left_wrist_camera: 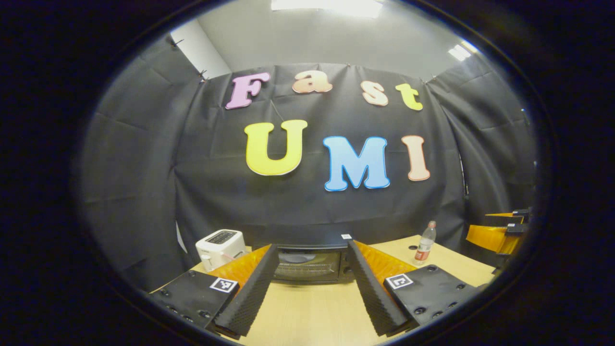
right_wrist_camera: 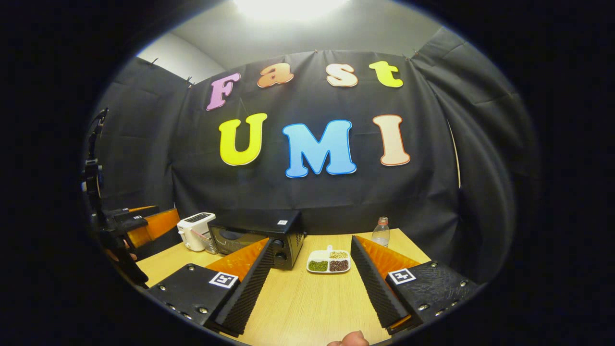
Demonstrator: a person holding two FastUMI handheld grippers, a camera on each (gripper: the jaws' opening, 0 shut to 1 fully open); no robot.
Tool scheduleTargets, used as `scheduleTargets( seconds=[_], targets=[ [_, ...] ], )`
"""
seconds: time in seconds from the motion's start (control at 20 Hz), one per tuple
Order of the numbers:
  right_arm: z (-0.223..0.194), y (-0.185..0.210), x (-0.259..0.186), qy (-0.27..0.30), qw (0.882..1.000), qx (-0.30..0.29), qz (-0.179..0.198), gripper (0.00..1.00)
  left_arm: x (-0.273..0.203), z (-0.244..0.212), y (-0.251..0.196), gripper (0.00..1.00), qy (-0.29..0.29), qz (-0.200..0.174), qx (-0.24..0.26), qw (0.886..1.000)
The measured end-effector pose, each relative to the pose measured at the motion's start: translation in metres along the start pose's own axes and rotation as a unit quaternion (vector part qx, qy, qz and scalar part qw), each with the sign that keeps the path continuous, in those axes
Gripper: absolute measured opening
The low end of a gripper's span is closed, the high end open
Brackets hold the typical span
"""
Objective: Open the electric oven with the left hand, put the food in, and close the electric oven.
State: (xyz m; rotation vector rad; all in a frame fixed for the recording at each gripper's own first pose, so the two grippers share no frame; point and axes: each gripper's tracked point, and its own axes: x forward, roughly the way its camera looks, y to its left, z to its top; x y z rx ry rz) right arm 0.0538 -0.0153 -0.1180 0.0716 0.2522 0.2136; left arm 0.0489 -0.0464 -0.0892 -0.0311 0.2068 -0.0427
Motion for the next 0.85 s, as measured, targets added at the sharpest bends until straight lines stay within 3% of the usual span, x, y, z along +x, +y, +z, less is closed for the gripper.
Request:
scheduleTargets(
  seconds=[0.2,0.4,0.85],
  targets=[
    [0.022,0.01,-0.027,-0.032,0.999,-0.008,0.005,0.98,-0.039,0.004,0.011,1.0,-0.008,0.018,0.0,1.0],
    [0.036,0.028,-0.045,-0.074,0.997,-0.034,-0.001,0.98,-0.063,0.006,0.023,1.0,-0.012,0.014,0.004,1.0],
    [0.044,0.077,-0.043,-0.095,0.995,-0.011,0.006,0.98,-0.093,0.03,0.074,1.0,-0.03,0.024,0.015,0.999]
  ],
)
